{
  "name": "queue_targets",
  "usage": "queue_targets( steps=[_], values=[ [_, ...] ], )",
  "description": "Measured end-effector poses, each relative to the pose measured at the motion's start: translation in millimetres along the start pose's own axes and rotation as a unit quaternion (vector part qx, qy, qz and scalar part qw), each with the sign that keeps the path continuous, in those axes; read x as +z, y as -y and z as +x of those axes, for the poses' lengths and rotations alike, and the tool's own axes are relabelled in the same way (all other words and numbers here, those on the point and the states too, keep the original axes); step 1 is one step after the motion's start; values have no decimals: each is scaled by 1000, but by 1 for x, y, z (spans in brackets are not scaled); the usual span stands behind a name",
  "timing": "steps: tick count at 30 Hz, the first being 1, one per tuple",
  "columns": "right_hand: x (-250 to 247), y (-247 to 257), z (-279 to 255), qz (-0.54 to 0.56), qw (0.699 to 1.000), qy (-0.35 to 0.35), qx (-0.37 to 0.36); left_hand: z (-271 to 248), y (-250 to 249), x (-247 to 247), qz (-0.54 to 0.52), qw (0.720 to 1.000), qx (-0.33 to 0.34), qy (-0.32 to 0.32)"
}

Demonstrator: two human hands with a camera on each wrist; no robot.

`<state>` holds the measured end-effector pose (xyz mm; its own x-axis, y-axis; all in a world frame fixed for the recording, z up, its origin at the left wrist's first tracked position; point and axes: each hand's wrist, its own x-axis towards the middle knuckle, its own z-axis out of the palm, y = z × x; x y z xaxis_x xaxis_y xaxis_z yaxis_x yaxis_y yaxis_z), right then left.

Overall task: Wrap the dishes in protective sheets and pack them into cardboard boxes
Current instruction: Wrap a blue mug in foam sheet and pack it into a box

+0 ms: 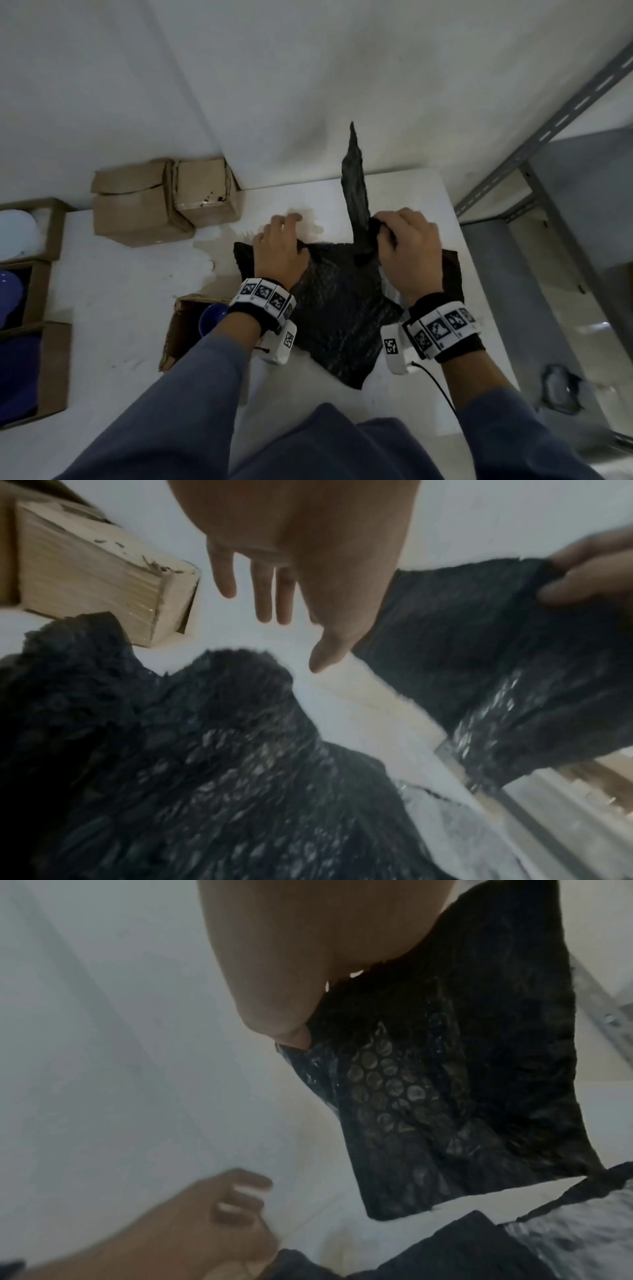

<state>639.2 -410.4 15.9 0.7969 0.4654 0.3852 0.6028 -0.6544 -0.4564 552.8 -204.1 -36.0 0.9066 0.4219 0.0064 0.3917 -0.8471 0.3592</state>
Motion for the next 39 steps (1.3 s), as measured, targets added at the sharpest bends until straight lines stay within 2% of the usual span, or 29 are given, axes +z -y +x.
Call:
queue_targets(
  steps=[2, 4, 7, 10, 13, 16, 20, 23, 27, 31, 33, 36, 38, 39],
  values=[
    [6, 12, -6, -10, 999, 30, -16, -6, -1, -18, -87, 994, 15, -64],
    [9, 22, -9, 4, 997, 53, -60, -16, -1, -39, -139, 979, 112, -97],
    [7, 39, -11, 47, 983, 76, -160, -33, 10, -71, -74, 964, 256, -16],
    [3, 58, -9, 82, 972, 71, -208, -45, 28, -98, -38, 956, 287, 43],
    [2, 73, -9, 147, 970, 82, -175, -54, 50, -122, -26, 963, 267, 15],
    [9, 83, -12, 213, 963, 116, -114, -64, 77, -143, -32, 979, 202, 11],
    [27, 99, -21, 233, 955, 179, -41, -84, 126, -166, -122, 985, 82, 92],
    [46, 115, -31, 224, 945, 239, 1, -100, 168, -172, -167, 982, 17, 87],
    [74, 136, -48, 169, 934, 316, 13, -119, 219, -153, -194, 974, -64, 95],
    [94, 150, -69, 77, 930, 360, 21, -137, 242, -124, -193, 973, -83, 92],
    [102, 155, -83, 27, 938, 344, 20, -144, 248, -114, -173, 977, -94, 85],
    [102, 159, -98, -58, 969, 240, 14, -151, 243, -111, -168, 979, -111, 22],
    [99, 172, -104, -29, 984, 174, 9, -156, 236, -116, -161, 983, -74, -42],
    [98, 179, -109, -9, 986, 164, -2, -159, 231, -119, -147, 987, -35, -46]
  ],
)
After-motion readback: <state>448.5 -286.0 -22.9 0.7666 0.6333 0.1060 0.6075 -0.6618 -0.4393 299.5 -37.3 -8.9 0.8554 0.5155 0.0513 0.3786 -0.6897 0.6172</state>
